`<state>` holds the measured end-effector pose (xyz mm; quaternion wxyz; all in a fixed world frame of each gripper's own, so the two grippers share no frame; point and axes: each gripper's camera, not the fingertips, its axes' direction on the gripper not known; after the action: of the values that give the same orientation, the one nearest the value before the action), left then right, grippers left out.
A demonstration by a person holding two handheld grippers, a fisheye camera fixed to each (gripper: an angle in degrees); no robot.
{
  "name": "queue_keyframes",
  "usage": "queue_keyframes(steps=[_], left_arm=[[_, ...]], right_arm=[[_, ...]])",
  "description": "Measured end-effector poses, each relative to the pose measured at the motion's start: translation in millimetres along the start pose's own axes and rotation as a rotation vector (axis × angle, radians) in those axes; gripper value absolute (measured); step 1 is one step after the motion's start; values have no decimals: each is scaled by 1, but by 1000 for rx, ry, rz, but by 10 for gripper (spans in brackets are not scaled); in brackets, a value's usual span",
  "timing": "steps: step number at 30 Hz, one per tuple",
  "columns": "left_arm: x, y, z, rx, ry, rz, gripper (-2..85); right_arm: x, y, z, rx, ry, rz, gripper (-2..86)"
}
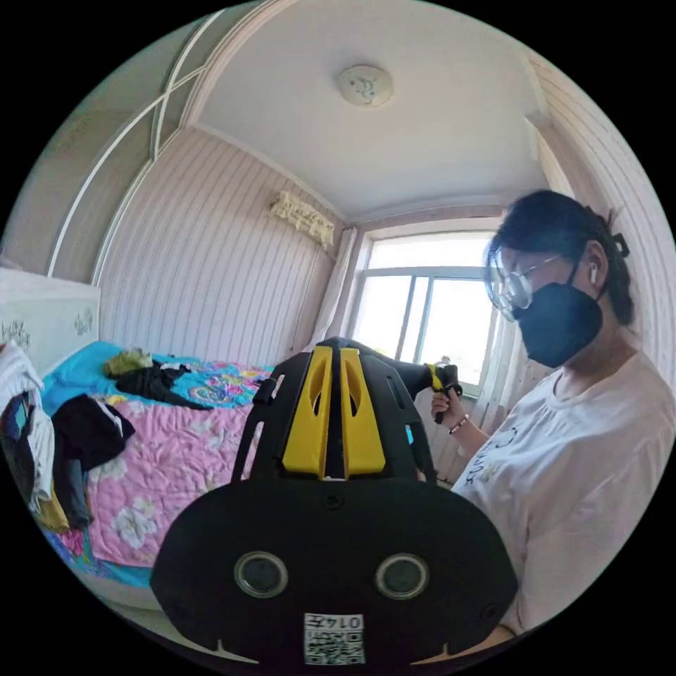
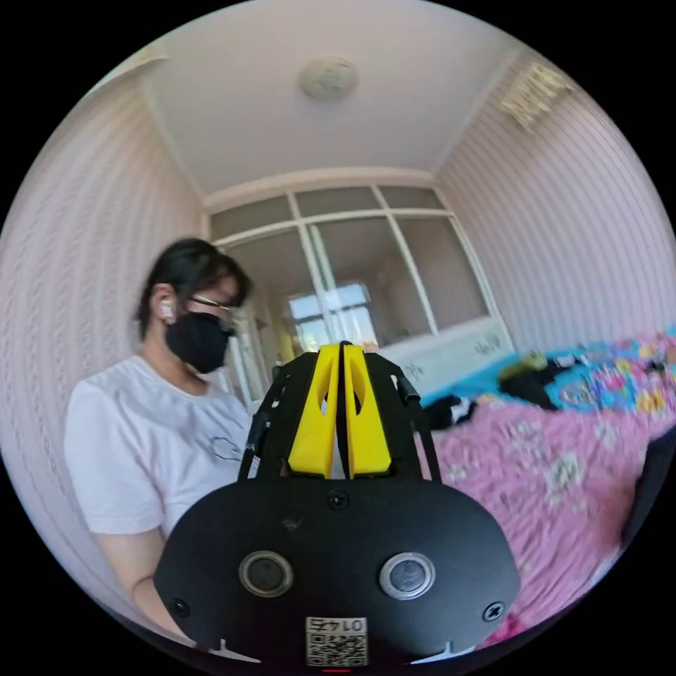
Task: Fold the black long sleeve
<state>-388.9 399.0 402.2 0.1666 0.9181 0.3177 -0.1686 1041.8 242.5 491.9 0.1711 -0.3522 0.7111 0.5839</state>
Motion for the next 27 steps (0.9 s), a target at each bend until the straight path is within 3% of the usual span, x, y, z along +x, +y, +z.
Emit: queue_keyframes(steps=[2,5,10,12,14,17,20,23,25,27], left_arm=[[31,-31,-25,65,-15,121,-9],[55,-62,-37,59,-46,219,-8],[-12,-63,57,-120,-261,102,-9],[-99,-63,141,-246,-208,-65,-9],[-155,-90,201,-323,-120,-156,-9],[-167,-176,250,-266,-57,-105,-9],[-119,-230,248,-115,-242,141,-8],[-87,-206,262,-95,-519,337,-6],[-97,-163,281,-184,-551,366,-6],[-144,-76,311,-407,-517,292,-7]], right_arm=[[-36,-22,-3,79,-81,-151,3],[-48,-44,11,21,76,-211,2],[86,-41,65,-200,260,146,1],[183,-46,88,-273,439,312,1],[230,-75,99,-208,409,404,0],[206,-163,126,-119,543,156,0],[155,-200,134,12,653,-103,1],[161,-174,132,8,634,-143,1],[194,-133,134,-79,635,-79,1],[250,-46,135,-204,670,59,1]])
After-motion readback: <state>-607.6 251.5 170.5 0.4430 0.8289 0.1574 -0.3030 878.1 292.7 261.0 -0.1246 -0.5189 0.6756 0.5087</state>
